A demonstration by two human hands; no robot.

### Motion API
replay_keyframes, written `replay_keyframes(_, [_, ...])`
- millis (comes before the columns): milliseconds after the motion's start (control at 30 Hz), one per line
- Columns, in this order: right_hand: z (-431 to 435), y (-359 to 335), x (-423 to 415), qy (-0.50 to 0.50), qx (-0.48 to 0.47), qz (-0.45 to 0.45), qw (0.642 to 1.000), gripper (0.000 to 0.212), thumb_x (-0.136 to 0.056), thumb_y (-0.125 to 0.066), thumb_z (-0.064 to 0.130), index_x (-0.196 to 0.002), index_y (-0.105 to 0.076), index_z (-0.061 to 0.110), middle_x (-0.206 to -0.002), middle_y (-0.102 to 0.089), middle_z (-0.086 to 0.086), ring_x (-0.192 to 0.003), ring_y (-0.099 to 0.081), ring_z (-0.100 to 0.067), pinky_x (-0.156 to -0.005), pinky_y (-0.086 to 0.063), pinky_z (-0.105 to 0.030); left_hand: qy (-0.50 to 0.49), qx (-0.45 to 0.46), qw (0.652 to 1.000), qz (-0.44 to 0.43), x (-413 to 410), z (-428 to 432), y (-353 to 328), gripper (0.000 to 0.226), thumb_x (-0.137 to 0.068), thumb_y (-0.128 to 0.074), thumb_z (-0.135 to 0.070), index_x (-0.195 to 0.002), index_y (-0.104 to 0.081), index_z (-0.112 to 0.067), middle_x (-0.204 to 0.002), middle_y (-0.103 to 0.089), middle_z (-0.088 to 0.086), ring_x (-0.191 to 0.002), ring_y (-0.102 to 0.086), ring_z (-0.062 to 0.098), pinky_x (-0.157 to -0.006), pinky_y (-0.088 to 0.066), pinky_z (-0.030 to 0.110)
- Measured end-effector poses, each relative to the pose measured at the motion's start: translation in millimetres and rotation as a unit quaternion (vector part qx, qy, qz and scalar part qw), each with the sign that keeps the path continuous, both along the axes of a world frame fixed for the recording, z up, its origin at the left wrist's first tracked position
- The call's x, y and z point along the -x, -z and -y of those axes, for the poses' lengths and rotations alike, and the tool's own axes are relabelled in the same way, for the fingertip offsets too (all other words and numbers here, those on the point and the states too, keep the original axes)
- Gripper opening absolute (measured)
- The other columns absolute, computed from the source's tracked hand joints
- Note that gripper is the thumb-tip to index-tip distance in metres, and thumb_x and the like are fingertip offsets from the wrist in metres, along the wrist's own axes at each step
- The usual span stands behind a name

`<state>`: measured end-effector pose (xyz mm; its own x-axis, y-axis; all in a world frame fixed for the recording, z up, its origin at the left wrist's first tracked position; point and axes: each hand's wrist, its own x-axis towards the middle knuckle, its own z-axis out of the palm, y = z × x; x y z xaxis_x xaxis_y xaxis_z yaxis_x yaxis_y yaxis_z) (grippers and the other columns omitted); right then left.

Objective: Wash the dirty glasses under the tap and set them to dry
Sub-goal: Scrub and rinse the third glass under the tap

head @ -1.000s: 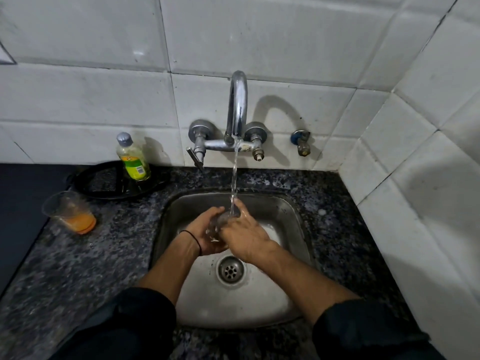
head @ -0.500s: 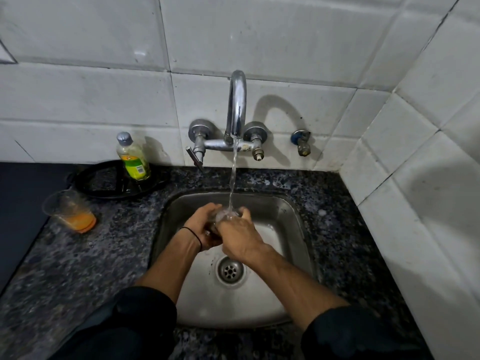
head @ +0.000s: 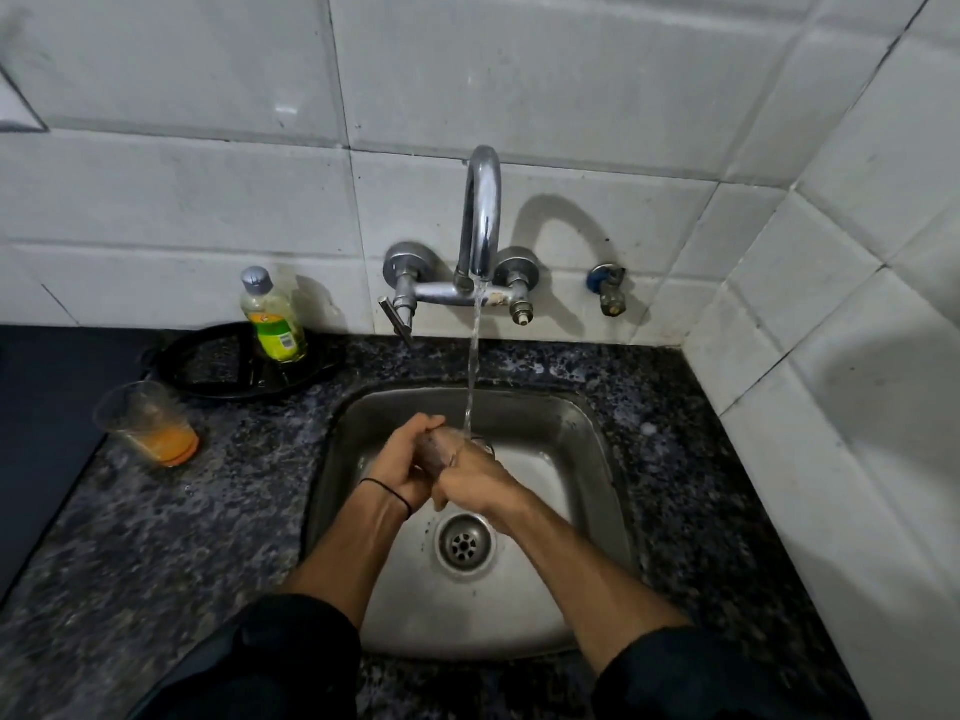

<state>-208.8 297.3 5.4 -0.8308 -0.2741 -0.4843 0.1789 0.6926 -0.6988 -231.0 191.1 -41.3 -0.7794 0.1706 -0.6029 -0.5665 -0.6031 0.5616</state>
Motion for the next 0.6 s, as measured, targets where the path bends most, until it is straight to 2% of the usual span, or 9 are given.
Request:
replay_keyframes(67, [-5, -1, -8, -0.123, -0.135, -0.094, 0.979, 0.046, -0.081, -0.056, 0.002, -0.12, -0.055, 0.027, -0.121, -0.058, -0.002, -0.128, -0.047, -0.025, -0.112, -0.028, -0.04, 0.007, -0.011, 0.999, 0.032, 5, 1, -4, 0.017, -0.09, -0.052, -0.019, -0.077, -0.056, -0.01, -0.072, -0.059, 0.009, -0.066, -0.06, 0.022, -0.069, -0.053, 0.034])
replay_keyframes(100, [-7, -2, -12, -0.185, -0.223, -0.182, 0.94, 0.046, -0.087, -0.054, 0.004, -0.129, -0.055, 0.023, -0.131, -0.056, -0.004, -0.135, -0.042, -0.024, -0.121, -0.015, -0.042, 0.025, -0.011, 0.998, 0.055, 7, 2, -7, 0.02, -0.092, -0.049, -0.021, -0.078, -0.057, -0.01, -0.075, -0.059, 0.01, -0.067, -0.059, 0.023, -0.068, -0.051, 0.035])
replay_keyframes(167, [-14, 1, -15, -0.308, -0.354, -0.338, 0.816, 0.042, -0.095, -0.053, 0.015, -0.138, -0.056, 0.019, -0.147, -0.05, -0.003, -0.147, -0.029, -0.021, -0.123, 0.011, -0.046, 0.08, 0.028, 0.993, 0.081, 7, 1, -9, 0.023, -0.094, -0.053, -0.028, -0.093, -0.067, -0.009, -0.093, -0.067, 0.016, -0.079, -0.061, 0.028, -0.07, -0.051, 0.037])
replay_keyframes(233, [-17, 7, -14, -0.358, -0.388, -0.359, 0.77, 0.038, -0.098, -0.052, 0.021, -0.135, -0.059, 0.017, -0.149, -0.049, -0.004, -0.149, -0.026, -0.021, -0.124, 0.01, -0.049, 0.088, 0.068, 0.99, 0.091, 7, -1, -6, 0.031, -0.091, -0.061, -0.028, -0.115, -0.069, -0.008, -0.111, -0.069, 0.019, -0.084, -0.064, 0.031, -0.064, -0.056, 0.038])
replay_keyframes(267, [-15, 8, -15, -0.34, -0.372, -0.342, 0.793, 0.039, -0.097, -0.052, 0.019, -0.136, -0.058, 0.018, -0.147, -0.05, -0.005, -0.147, -0.03, -0.021, -0.125, 0.001, -0.048, 0.062, 0.085, 0.99, 0.093, 7, -3, -1, 0.035, -0.089, -0.064, -0.024, -0.119, -0.067, -0.006, -0.112, -0.068, 0.019, -0.082, -0.065, 0.031, -0.058, -0.057, 0.038])
replay_keyframes(367, [-7, 7, -17, -0.162, -0.212, -0.219, 0.939, 0.057, -0.085, -0.06, 0.006, -0.137, -0.043, 0.023, -0.134, -0.055, -0.007, -0.125, -0.049, -0.026, -0.113, -0.034, -0.038, -0.015, 0.107, 0.991, 0.082, 9, -8, 0, 0.024, -0.082, -0.068, -0.017, -0.104, -0.067, -0.006, -0.102, -0.069, 0.019, -0.079, -0.066, 0.03, -0.057, -0.056, 0.038])
replay_keyframes(433, [1, 8, -11, -0.082, -0.124, -0.127, 0.981, 0.061, -0.074, -0.062, 0.005, -0.131, -0.05, 0.024, -0.124, -0.061, -0.007, -0.116, -0.056, -0.027, -0.102, -0.045, -0.038, -0.036, 0.106, 0.992, 0.059, 9, -5, 1, 0.015, -0.08, -0.07, -0.016, -0.092, -0.066, -0.007, -0.092, -0.065, 0.018, -0.073, -0.064, 0.027, -0.056, -0.056, 0.035])
replay_keyframes(500, [2, 4, -5, 0.008, 0.052, 0.0, 0.999, 0.065, -0.06, -0.062, 0.004, -0.12, -0.061, 0.029, -0.116, -0.068, -0.005, -0.11, -0.063, -0.026, -0.092, -0.055, -0.042, -0.056, 0.082, 0.994, 0.042, 7, 0, 3, 0.027, -0.075, -0.075, -0.016, -0.096, -0.063, -0.006, -0.083, -0.061, 0.015, -0.068, -0.063, 0.025, -0.058, -0.057, 0.034])
replay_keyframes(600, [-5, -3, -6, 0.103, 0.27, 0.092, 0.953, 0.055, -0.065, -0.063, 0.002, -0.115, -0.072, 0.025, -0.114, -0.074, -0.001, -0.111, -0.067, -0.02, -0.09, -0.051, -0.031, -0.079, 0.049, 0.996, 0.004, 4, 4, 1, 0.019, -0.074, -0.074, -0.016, -0.083, -0.061, -0.005, -0.078, -0.058, 0.016, -0.063, -0.062, 0.026, -0.057, -0.056, 0.035])
